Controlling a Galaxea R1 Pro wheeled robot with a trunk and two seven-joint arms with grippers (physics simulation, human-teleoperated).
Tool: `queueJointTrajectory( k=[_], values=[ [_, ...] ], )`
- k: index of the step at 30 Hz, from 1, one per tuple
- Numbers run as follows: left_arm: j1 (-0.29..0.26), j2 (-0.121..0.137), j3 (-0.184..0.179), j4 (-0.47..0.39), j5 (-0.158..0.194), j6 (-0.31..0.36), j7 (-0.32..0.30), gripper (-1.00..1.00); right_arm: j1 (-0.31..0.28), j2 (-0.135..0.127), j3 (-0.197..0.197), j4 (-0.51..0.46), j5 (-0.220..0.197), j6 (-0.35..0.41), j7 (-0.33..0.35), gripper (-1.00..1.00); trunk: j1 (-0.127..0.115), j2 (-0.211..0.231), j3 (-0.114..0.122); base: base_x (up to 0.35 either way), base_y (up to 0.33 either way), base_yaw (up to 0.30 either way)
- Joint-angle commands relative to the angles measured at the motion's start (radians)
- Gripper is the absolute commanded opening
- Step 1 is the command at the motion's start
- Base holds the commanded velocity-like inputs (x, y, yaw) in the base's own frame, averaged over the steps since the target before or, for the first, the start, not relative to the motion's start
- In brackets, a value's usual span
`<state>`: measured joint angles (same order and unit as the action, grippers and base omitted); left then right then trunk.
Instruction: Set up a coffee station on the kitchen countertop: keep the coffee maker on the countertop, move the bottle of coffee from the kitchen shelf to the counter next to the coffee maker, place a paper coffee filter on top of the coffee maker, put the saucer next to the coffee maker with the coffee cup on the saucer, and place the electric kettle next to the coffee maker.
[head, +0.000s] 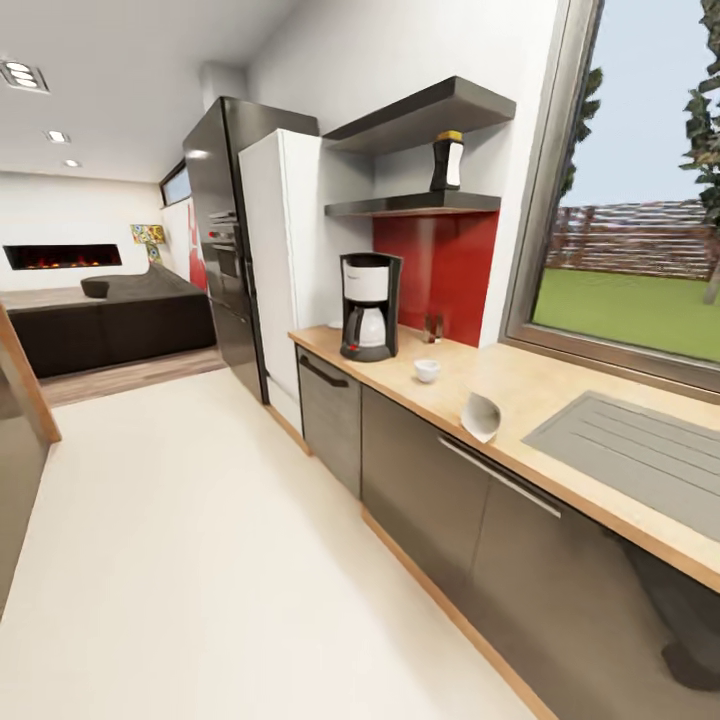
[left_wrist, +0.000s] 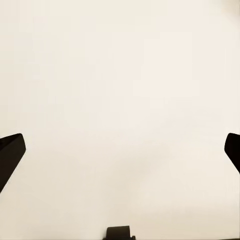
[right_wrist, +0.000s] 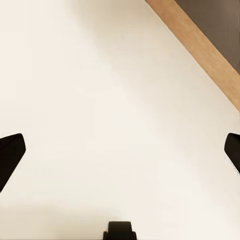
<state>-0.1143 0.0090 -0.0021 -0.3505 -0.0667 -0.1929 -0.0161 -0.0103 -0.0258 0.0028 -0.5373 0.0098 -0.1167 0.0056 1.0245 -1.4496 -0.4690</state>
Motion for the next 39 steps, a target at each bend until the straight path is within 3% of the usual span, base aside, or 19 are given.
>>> queueJointTrajectory(
  k=[1,16,22,29,39],
  values=[
    [-0.001,0.0,0.0,0.001,-0.007,-0.003,-0.001,1.0,0.0,0.0,0.0,0.0,0.001,-0.003,0.001,1.0,0.001,0.0,-0.001,0.331,0.0,0.105],
    [-0.001,0.003,0.001,0.0,-0.009,-0.005,0.0,1.0,-0.001,0.001,0.0,0.0,0.001,-0.003,0.0,1.0,0.001,0.0,-0.001,0.326,0.075,0.014],
    [-0.001,0.027,0.003,0.024,-0.011,-0.095,-0.001,1.0,0.0,0.009,0.002,0.025,-0.003,-0.003,0.002,1.0,0.001,0.0,-0.001,0.243,0.251,-0.095],
    [-0.002,0.036,0.0,0.023,-0.011,-0.102,-0.001,1.0,0.0,0.01,0.0,0.029,-0.001,-0.003,0.003,1.0,0.001,0.0,-0.001,0.068,0.309,-0.252],
    [-0.005,0.018,-0.009,0.024,-0.016,-0.095,-0.002,1.0,-0.002,0.011,-0.001,-0.022,-0.002,-0.003,0.005,1.0,0.001,0.0,-0.001,0.159,0.281,-0.048]
  ],
)
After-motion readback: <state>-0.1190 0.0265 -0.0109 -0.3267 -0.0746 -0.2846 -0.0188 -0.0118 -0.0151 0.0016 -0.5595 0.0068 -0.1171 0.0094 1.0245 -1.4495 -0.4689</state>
